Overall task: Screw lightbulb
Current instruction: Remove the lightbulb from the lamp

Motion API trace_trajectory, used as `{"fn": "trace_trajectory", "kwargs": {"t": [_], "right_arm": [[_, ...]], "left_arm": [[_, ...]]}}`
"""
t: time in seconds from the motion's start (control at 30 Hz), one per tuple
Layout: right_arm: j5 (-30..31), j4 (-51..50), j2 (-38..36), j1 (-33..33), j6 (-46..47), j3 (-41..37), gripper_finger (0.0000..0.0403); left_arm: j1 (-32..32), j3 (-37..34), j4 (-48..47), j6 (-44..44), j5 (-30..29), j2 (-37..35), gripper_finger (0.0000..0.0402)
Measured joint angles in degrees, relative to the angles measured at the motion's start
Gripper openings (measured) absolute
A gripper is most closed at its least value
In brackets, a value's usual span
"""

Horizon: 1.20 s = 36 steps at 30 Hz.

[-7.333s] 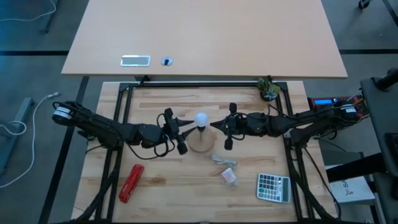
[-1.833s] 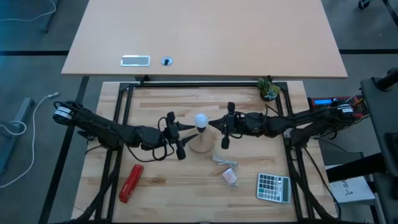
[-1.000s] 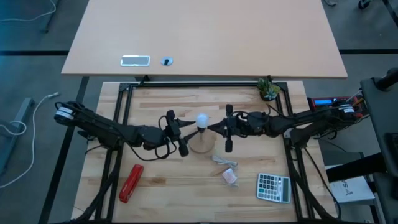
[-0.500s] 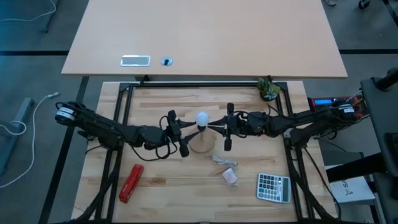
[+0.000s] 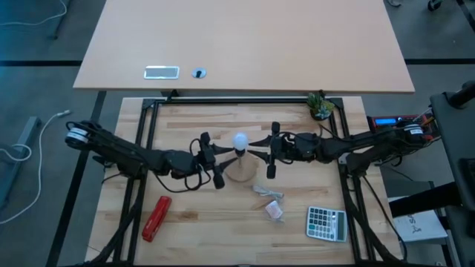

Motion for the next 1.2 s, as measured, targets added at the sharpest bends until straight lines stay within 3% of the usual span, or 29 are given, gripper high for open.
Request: {"fn": "trace_trajectory", "kwargs": {"t": [0.27,0.53,0.63,0.9,1.2], "right_arm": [[-1.92,-2.22,0.07,0.15,0.35,0.00,0.0071],[-2.23,-1.75,0.07,0.15,-0.53,0.00,0.0036],[-2.23,-0.86,0.07,0.15,-1.31,0.00,0.0024],[-2.21,0.22,0.07,0.13,-2.36,0.00,0.0002],[-0.35,0.21,0.07,0.02,-2.82,0.00,0.0002]], "left_arm": [[-2.19,0.00,-1.45,-0.20,-1.69,-3.39,0.0120],[-1.61,0.00,-5.23,0.04,-13.27,-4.01,0.0092],[0.04,0.00,-5.64,0.41,-12.60,-3.26,0.0080],[3.37,0.00,-3.70,2.27,-2.18,-2.18,0.0053],[3.42,0.00,-2.38,3.99,0.52,-0.66,0.0043]]}}
